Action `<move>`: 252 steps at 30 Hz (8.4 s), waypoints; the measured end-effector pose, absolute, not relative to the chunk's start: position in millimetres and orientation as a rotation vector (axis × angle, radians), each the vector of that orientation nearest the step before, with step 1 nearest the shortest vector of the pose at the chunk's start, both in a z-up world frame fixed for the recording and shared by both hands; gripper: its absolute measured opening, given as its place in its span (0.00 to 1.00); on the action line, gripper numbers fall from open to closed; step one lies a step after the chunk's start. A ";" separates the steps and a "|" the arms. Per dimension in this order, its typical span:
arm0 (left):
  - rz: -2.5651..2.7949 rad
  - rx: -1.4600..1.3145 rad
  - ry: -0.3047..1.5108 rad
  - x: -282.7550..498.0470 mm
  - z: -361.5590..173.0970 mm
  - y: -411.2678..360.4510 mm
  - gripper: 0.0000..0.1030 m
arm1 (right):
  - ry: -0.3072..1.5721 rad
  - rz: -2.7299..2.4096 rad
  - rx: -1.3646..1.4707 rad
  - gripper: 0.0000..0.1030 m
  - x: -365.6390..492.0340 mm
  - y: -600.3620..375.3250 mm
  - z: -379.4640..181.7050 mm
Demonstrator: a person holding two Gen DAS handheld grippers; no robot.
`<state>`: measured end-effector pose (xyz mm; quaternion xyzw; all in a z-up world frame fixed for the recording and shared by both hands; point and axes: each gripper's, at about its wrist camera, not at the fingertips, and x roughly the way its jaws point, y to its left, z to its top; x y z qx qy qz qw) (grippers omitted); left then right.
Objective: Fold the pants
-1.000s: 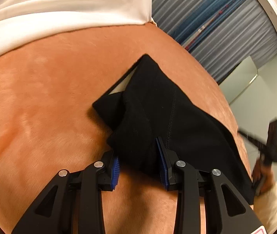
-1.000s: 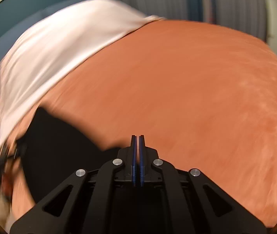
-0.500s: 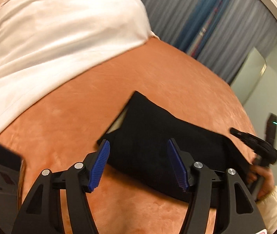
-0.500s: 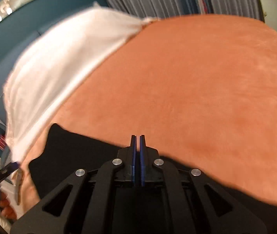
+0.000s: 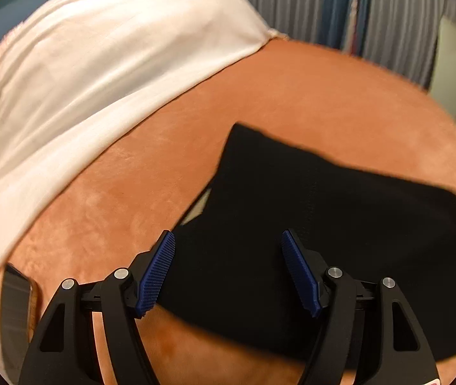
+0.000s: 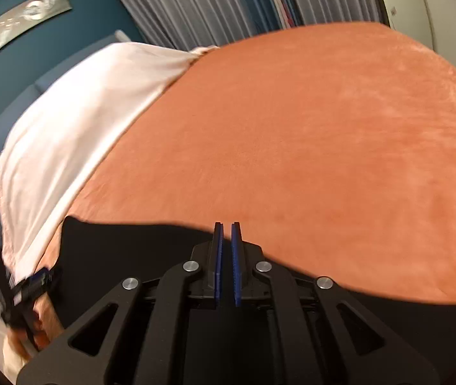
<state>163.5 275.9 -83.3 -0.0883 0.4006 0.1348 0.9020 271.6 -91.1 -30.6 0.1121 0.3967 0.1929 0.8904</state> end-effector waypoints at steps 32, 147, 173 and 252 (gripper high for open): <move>-0.023 -0.154 0.984 129.6 -104.3 157.1 0.75 | 1.264 1.031 0.330 0.63 356.3 -30.5 -80.8; 0.045 -0.148 0.895 48.0 -20.4 124.1 0.81 | 0.840 0.418 0.219 0.20 193.0 -130.5 16.1; 0.322 -0.805 0.916 114.6 -91.9 375.5 0.80 | 0.919 0.264 0.119 0.52 77.3 -99.4 -50.8; 0.107 -0.274 0.806 162.8 53.5 140.7 0.15 | 0.866 0.231 -0.175 0.48 123.2 -63.8 -33.1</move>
